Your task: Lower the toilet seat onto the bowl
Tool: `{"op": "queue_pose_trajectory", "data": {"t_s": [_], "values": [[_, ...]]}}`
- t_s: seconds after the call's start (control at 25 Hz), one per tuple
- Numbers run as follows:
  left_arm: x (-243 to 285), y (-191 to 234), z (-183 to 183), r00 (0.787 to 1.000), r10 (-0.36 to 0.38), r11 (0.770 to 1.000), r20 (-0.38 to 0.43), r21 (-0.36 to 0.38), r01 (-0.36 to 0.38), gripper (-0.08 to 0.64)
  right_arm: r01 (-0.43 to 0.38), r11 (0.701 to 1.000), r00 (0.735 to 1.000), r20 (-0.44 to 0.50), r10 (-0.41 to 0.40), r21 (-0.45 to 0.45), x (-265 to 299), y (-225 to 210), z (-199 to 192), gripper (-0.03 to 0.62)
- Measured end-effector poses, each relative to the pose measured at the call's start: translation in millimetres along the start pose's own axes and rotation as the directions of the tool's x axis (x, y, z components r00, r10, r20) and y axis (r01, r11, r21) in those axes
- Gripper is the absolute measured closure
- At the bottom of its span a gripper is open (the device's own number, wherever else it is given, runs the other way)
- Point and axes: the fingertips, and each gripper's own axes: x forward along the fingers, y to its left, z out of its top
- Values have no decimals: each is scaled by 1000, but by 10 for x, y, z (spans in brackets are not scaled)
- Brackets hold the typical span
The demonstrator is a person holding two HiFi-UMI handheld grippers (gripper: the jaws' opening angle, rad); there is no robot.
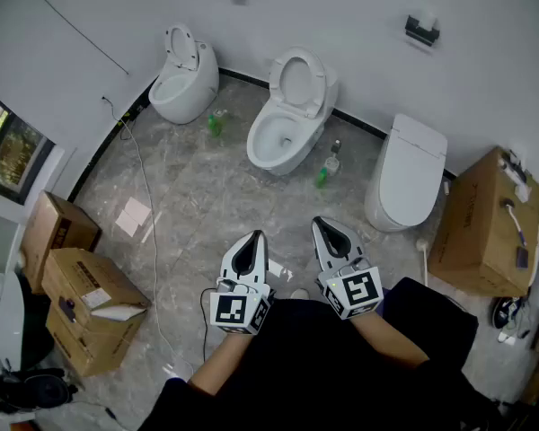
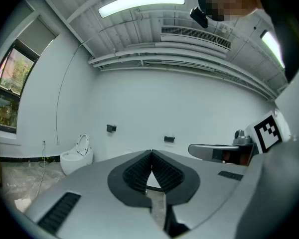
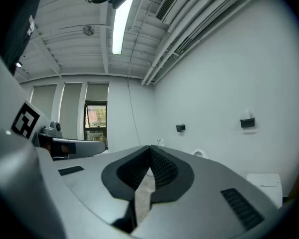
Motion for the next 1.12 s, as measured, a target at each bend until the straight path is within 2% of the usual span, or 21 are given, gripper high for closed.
{"op": "queue_pose_trajectory", "data": {"t_s": [0.56, 0.72, 0.8, 1.0, 1.12], "values": [[-156, 129, -69, 998, 64, 998, -14, 20, -64, 548, 12, 998, 1000, 28, -14, 59, -175, -229, -174, 561], [-162, 222, -98, 997, 70, 997, -27, 25, -70, 548, 37, 999, 999, 26, -36, -17, -109, -280, -199, 561], [-115, 312, -95, 997, 69, 997, -25, 20, -69, 548, 47, 998, 999, 26, -46, -36, -20, -295, -180, 560], [165, 567, -142, 998, 53, 999, -28, 3, -53, 548, 70, 998, 997, 18, -70, 6, 240, -381, -206, 560], [405, 746, -114, 999, 45, 997, -29, -60, -47, 548, 86, 996, 996, -11, -86, 18, 430, -474, -249, 560]]}}
